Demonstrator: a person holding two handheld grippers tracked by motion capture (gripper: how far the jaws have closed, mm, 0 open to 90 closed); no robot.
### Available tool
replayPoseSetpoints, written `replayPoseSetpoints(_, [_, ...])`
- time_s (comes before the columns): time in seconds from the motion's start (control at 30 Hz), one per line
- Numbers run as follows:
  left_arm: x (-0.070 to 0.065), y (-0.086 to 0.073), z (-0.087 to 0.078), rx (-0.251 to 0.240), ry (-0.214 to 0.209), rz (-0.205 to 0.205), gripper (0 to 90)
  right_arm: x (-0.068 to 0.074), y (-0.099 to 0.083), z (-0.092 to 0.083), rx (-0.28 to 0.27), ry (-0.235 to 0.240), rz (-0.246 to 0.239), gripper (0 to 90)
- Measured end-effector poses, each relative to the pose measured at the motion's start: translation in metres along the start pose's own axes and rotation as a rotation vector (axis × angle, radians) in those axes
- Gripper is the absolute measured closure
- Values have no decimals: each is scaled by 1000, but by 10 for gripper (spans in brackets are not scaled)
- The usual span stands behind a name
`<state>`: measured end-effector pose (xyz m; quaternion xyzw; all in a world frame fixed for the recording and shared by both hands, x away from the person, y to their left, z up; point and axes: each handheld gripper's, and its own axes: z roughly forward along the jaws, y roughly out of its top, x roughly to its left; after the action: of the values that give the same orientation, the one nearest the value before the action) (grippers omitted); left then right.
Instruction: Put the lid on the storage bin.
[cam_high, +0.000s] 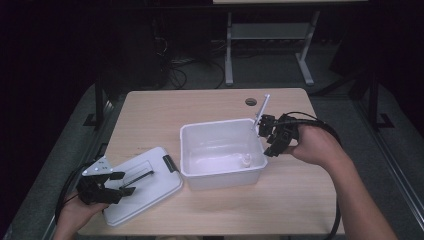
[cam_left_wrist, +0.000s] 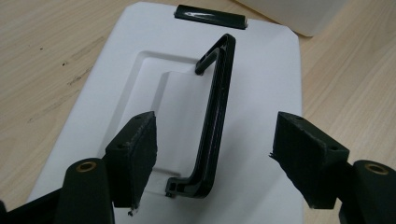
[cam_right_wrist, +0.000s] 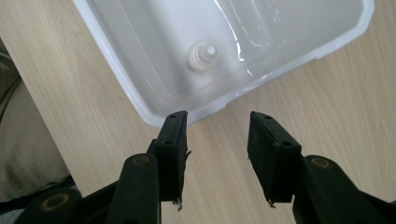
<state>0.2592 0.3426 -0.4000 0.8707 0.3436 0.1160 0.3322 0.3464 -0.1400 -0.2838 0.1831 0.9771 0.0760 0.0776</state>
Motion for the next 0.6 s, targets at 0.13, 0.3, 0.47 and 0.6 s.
replayPoseSetpoints(0.13, [-1,0,1,1,-2,0,300,0,-9,-1,-5,-4,10,565])
replayPoseSetpoints(0.3, [-1,1,2,5,-3,5,299,0,-21,-1,-14,-8,27,557])
replayPoseSetpoints(0.47, [-2,2,3,7,-6,5,300,0,-36,2,-22,-4,56,545])
replayPoseSetpoints(0.6, [-2,2,3,8,-5,6,300,1,-49,7,-26,0,80,539])
